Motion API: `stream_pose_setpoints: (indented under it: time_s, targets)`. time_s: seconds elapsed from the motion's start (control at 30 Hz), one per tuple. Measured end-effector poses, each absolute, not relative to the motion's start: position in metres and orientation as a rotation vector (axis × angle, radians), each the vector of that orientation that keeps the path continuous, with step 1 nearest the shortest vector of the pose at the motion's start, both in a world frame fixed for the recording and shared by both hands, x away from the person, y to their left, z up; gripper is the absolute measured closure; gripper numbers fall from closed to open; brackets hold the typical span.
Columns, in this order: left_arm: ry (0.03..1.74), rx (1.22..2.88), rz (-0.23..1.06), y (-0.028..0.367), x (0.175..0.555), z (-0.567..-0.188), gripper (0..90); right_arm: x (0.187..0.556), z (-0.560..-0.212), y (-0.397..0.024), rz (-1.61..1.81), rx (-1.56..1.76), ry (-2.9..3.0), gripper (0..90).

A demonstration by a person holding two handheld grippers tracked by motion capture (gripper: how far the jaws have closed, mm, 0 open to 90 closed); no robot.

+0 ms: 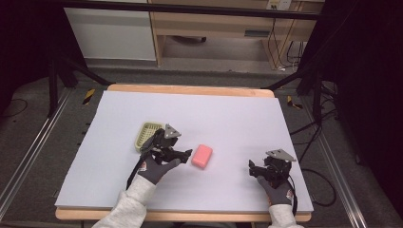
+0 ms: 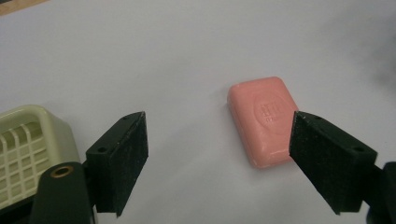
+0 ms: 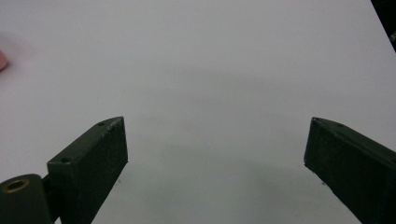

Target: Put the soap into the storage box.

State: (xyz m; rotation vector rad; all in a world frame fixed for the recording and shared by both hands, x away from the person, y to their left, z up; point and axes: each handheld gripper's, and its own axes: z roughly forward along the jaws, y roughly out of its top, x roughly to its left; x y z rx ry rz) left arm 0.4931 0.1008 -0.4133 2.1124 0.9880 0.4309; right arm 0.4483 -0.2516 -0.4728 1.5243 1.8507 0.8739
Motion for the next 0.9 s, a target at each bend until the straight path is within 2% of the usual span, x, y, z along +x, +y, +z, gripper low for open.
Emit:
stream_pose_setpoints:
  time_s: [0.9]
  targets:
    - [0.942,2.174,0.405,0.067,0.505,-0.415,17.6,0.448,-0.472,-0.253,0.876,1.525,1.853,6.5]
